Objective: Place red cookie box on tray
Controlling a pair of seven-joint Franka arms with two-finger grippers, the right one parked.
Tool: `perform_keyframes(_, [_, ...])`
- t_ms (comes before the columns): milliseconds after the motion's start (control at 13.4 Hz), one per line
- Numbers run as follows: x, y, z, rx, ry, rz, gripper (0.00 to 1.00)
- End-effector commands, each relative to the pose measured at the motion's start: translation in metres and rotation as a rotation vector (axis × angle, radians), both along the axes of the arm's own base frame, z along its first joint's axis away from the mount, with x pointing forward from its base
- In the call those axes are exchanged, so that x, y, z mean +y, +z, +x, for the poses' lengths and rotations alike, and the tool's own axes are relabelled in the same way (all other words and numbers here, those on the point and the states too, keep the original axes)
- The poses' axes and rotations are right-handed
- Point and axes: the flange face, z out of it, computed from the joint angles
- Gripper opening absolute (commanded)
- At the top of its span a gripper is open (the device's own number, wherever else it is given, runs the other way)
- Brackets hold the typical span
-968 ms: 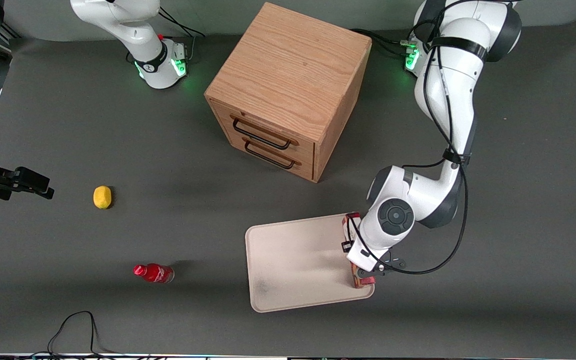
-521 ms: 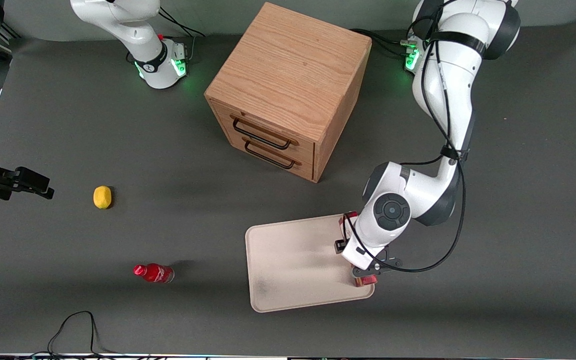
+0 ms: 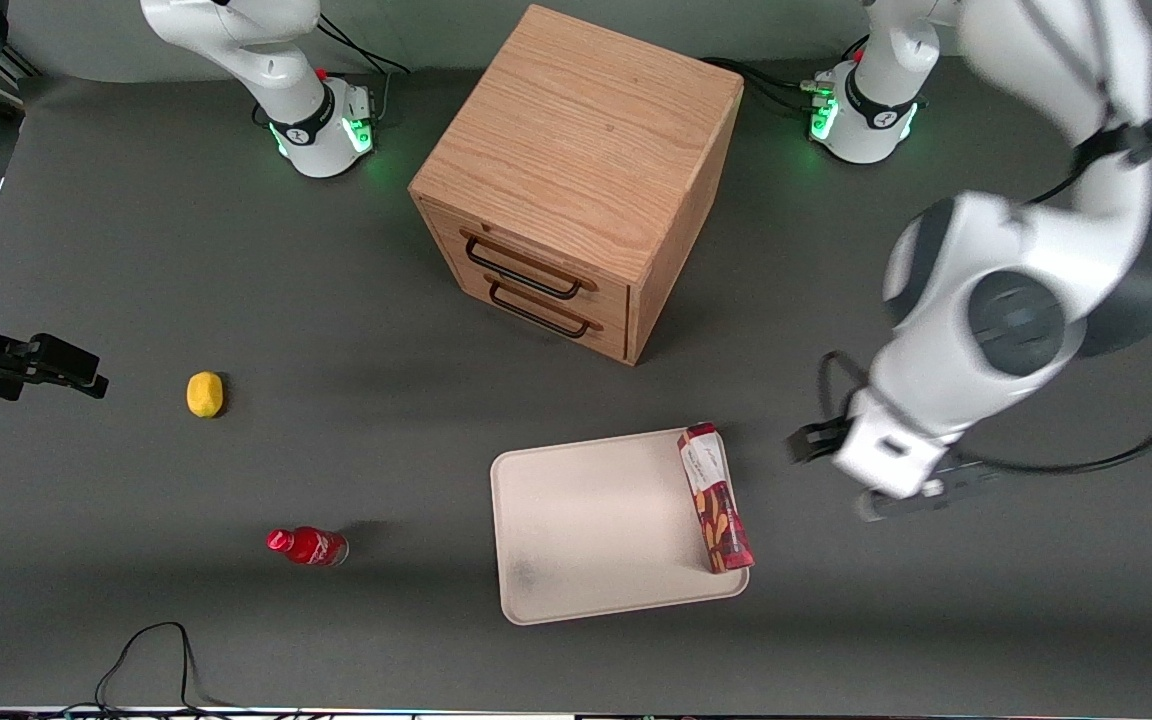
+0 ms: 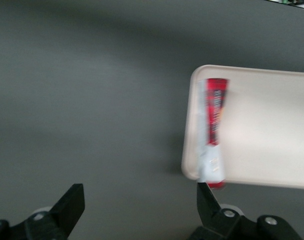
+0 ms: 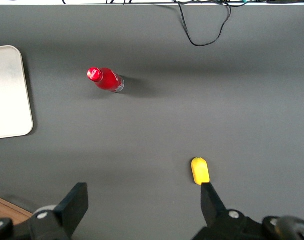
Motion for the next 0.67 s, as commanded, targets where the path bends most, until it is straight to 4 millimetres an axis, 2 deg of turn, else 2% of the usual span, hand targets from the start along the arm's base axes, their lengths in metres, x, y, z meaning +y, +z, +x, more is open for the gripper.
perform_keyframes(0, [0.089, 0.028, -0.051, 0.024, -0.087, 0.008, 1.00])
perform_keyframes(149, [0.136, 0.040, -0.088, -0.004, -0.175, 0.024, 1.00])
perform_keyframes(298, [0.169, 0.056, -0.120, -0.030, -0.204, 0.056, 1.00])
perform_keyframes(447, [0.183, 0.072, -0.142, -0.048, -0.215, 0.057, 1.00])
perform_keyframes(596, [0.190, 0.086, -0.155, -0.055, -0.205, 0.058, 1.00])
